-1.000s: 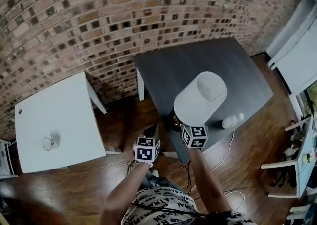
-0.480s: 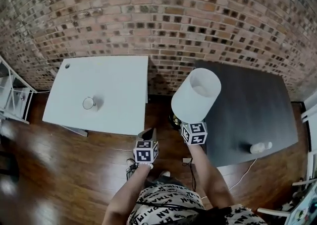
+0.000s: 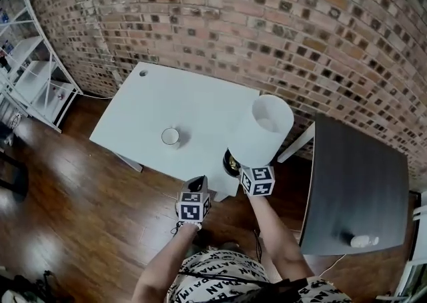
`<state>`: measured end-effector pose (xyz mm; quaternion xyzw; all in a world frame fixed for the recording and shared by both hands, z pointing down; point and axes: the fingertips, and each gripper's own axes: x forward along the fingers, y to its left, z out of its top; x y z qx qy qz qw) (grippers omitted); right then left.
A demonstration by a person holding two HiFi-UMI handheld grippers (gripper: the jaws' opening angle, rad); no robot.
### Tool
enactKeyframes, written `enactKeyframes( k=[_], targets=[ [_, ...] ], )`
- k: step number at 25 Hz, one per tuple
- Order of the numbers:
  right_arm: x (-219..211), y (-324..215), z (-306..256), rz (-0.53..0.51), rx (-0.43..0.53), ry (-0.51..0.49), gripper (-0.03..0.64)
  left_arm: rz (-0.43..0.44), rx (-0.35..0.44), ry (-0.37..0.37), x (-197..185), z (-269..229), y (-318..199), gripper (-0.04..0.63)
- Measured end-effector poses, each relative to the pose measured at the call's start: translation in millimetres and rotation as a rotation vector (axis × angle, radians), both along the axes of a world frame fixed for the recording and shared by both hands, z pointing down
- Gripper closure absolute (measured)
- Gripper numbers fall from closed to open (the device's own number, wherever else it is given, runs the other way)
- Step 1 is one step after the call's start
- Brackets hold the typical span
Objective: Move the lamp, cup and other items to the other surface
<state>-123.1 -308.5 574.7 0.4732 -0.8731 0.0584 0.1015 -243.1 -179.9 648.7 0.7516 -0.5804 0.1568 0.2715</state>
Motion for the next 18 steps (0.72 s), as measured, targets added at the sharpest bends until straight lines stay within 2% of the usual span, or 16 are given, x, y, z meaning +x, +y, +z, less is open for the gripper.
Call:
enactKeyframes(
  k=[7,13,18],
  targets=[
    [-93,-45,14,-0.071,-0.007,0.005,0.554,-0.065,0.004,-0.007,-76,3,-21,0.595],
    [-144,-74,34,-0.109,-0.015,0.021,0.554,-0.07,-0.004,0.007,-103,11,-30,0.595],
    [-164,-94,47,-0.107,-0.036,0.03,0.554,-0.046,-0.043,0.003,-115,22,-30,0.595]
  ],
)
